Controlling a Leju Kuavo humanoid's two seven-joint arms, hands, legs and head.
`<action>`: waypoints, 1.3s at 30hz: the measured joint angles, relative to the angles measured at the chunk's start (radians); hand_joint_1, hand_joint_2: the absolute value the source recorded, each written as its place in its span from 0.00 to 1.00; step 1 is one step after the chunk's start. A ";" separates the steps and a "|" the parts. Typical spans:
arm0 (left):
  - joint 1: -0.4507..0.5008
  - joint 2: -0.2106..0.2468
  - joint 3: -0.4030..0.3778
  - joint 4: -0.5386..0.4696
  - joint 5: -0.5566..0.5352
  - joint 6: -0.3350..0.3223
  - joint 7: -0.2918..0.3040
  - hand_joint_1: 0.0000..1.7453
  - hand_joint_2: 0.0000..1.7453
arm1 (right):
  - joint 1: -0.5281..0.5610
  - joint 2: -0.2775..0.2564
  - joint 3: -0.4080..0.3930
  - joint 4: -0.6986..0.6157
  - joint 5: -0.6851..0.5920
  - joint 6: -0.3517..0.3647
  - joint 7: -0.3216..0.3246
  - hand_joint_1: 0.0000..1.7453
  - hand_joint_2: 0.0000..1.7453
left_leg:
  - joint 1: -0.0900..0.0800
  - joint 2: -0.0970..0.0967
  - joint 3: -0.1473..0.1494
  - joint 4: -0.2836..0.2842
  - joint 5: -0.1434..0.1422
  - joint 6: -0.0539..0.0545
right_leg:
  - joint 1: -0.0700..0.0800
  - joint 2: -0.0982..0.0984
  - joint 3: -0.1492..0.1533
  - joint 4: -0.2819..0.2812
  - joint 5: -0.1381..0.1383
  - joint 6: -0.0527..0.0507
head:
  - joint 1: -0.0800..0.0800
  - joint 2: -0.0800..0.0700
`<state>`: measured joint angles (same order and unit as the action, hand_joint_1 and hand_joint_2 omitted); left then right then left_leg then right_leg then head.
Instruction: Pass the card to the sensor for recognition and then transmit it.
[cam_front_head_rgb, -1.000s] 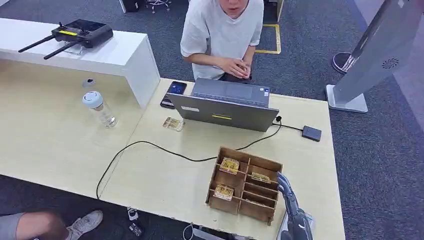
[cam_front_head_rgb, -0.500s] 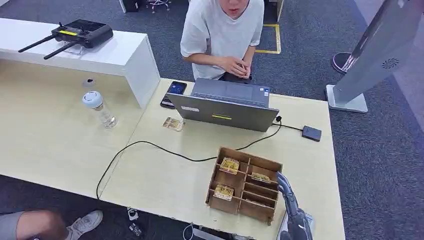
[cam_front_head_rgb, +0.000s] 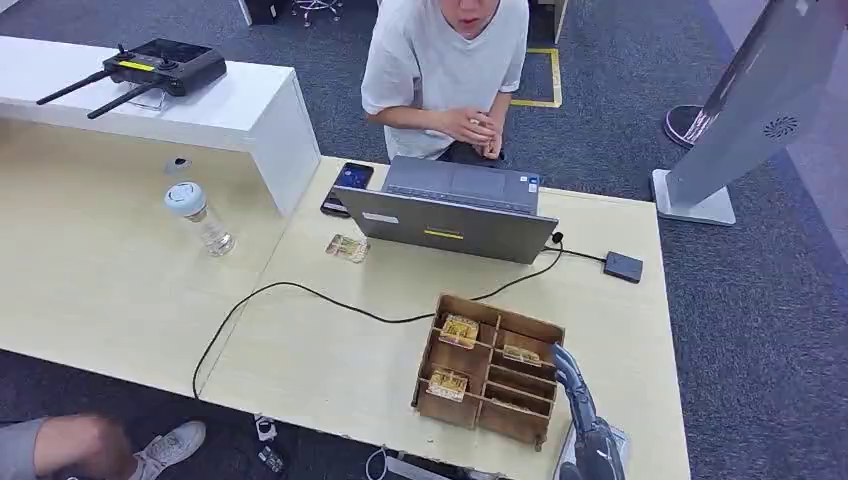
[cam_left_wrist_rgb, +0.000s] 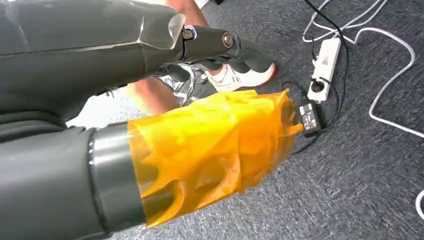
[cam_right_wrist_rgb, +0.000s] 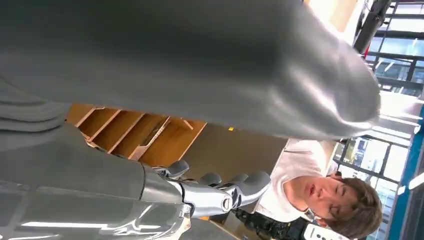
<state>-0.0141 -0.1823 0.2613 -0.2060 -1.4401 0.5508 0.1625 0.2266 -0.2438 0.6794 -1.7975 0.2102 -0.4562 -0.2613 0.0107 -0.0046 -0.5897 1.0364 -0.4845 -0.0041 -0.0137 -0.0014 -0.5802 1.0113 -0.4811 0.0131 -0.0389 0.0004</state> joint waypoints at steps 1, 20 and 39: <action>0.000 0.000 0.000 0.000 0.001 -0.002 0.004 0.00 0.00 | 0.000 0.000 0.000 0.000 0.000 0.000 0.000 0.00 0.00 | 0.000 0.000 0.000 0.000 0.000 0.000 | 0.000 0.000 0.000 0.000 0.000 0.000 | 0.000 0.000; 0.000 0.000 0.000 0.000 0.005 -0.004 0.005 0.00 0.00 | 0.000 0.000 0.000 0.000 -0.002 0.002 0.002 0.00 0.00 | 0.000 0.000 0.000 0.000 0.000 0.000 | 0.000 0.000 0.000 0.000 0.000 0.000 | 0.000 0.000; 0.000 0.002 0.000 0.000 0.004 -0.006 0.006 0.00 0.00 | 0.000 0.000 0.000 0.000 -0.002 0.001 0.004 0.00 0.00 | 0.000 0.000 0.000 0.000 0.000 0.000 | 0.000 0.000 0.000 0.000 0.000 0.000 | 0.000 0.000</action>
<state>-0.0141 -0.1808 0.2613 -0.2060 -1.4363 0.5451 0.1682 0.2267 -0.2438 0.6794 -1.7975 0.2083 -0.4551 -0.2571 0.0107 -0.0046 -0.5897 1.0364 -0.4845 -0.0041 -0.0137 -0.0014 -0.5802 1.0113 -0.4811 0.0131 -0.0389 0.0004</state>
